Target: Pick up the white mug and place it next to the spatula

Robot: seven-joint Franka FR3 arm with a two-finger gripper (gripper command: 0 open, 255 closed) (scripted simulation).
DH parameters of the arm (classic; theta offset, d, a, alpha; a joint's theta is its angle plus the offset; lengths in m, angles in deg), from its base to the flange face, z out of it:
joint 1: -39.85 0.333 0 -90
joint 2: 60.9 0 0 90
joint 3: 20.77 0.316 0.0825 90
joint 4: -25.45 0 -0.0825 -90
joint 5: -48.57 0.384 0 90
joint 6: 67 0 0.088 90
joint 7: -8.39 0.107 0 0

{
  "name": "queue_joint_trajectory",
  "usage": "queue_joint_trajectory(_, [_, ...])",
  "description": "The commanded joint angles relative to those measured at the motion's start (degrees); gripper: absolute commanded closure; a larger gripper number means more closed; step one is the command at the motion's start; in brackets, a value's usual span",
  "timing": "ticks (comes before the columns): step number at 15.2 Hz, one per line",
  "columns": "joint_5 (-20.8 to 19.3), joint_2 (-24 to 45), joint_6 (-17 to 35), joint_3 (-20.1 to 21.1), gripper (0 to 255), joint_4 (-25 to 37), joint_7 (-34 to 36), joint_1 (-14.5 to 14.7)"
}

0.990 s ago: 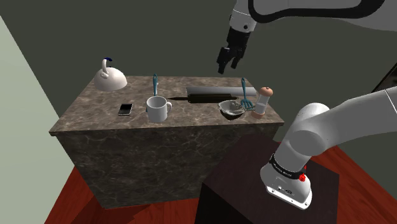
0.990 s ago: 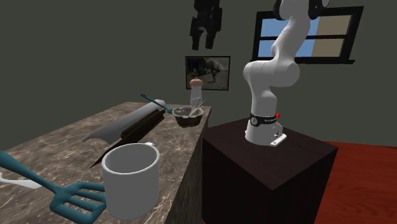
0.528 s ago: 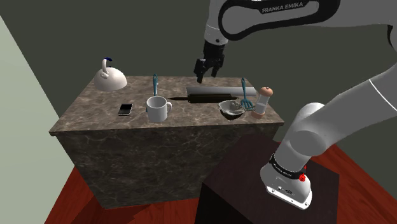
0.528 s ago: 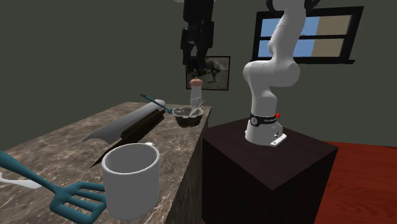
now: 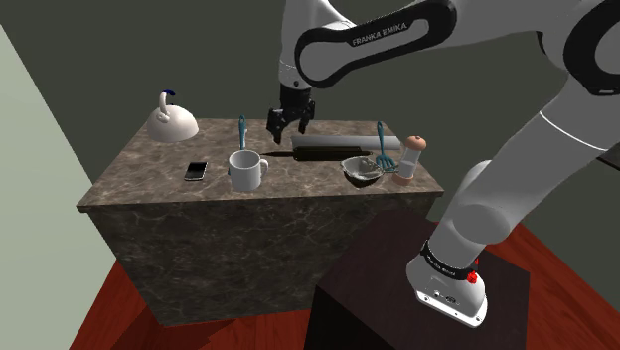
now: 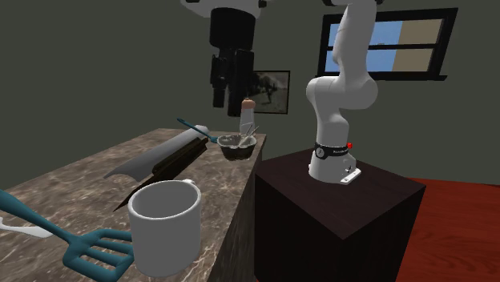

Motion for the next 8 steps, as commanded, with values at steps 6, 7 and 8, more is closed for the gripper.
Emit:
queue_joint_trajectory(6, [-5.4, 15.7, 4.1, 3.5, 0, 10.3, 8.6, 1.3])
queue_joint_trajectory(7, [-6.3, 18.0, 4.4, 3.8, 0, 12.1, 9.7, 1.6])
queue_joint_trajectory(8, [-7.3, 20.3, 4.5, 3.9, 0, 13.9, 10.8, 2.0])
